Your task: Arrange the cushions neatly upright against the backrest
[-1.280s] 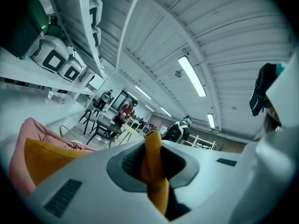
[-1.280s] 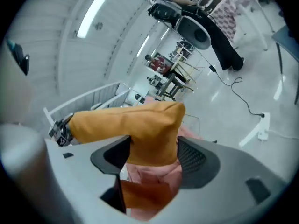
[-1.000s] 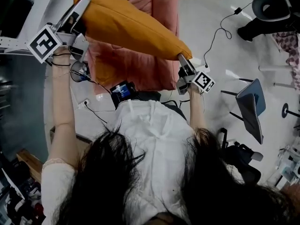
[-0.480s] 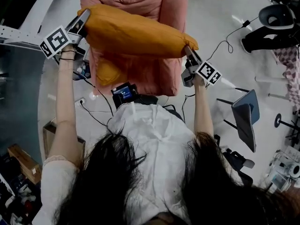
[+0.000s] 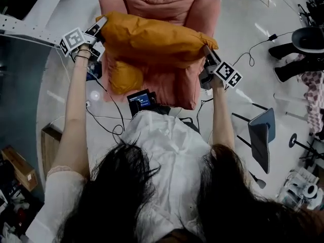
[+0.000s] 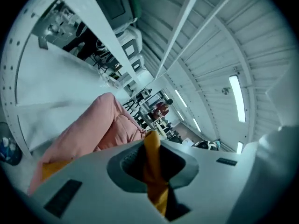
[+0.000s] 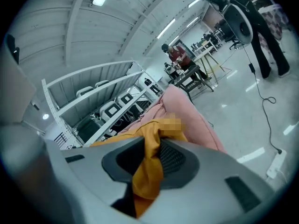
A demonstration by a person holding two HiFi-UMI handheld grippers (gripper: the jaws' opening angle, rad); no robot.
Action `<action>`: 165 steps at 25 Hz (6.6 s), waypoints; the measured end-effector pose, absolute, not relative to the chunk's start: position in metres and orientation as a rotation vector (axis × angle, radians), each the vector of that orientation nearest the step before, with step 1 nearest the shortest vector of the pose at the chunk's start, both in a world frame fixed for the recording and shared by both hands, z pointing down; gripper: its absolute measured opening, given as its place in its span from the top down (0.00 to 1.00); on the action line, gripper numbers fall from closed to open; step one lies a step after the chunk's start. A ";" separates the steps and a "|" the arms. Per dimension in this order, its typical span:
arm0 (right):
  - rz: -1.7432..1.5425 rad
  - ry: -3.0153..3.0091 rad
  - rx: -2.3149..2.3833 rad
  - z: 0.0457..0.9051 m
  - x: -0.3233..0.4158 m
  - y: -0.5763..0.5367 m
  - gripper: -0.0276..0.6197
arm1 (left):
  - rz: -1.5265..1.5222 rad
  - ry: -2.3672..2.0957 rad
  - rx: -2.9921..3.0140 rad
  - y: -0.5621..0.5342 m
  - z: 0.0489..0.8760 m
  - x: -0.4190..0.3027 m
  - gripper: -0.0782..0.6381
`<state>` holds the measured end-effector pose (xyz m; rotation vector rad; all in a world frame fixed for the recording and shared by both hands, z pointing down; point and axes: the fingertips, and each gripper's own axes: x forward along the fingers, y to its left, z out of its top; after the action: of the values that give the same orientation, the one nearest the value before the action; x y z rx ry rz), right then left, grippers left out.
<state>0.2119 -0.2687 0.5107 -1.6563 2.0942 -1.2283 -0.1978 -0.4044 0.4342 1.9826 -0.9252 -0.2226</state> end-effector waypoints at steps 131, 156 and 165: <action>-1.422 2.866 -1.830 0.600 -0.179 -0.199 0.52 | 0.379 -1.208 2.205 -0.120 0.565 -0.318 0.61; -1.564 2.803 -2.048 0.659 -0.003 -0.136 0.73 | 0.510 -0.845 2.244 -0.127 0.630 -0.228 0.61; -1.444 2.944 -1.782 0.685 0.046 -0.116 0.74 | 0.544 -0.704 2.170 -0.167 0.710 -0.182 0.61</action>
<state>0.0459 -0.1164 0.6848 -1.7821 2.9439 -1.4436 -0.1818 -0.1667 0.7096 2.1697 -0.7039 0.5445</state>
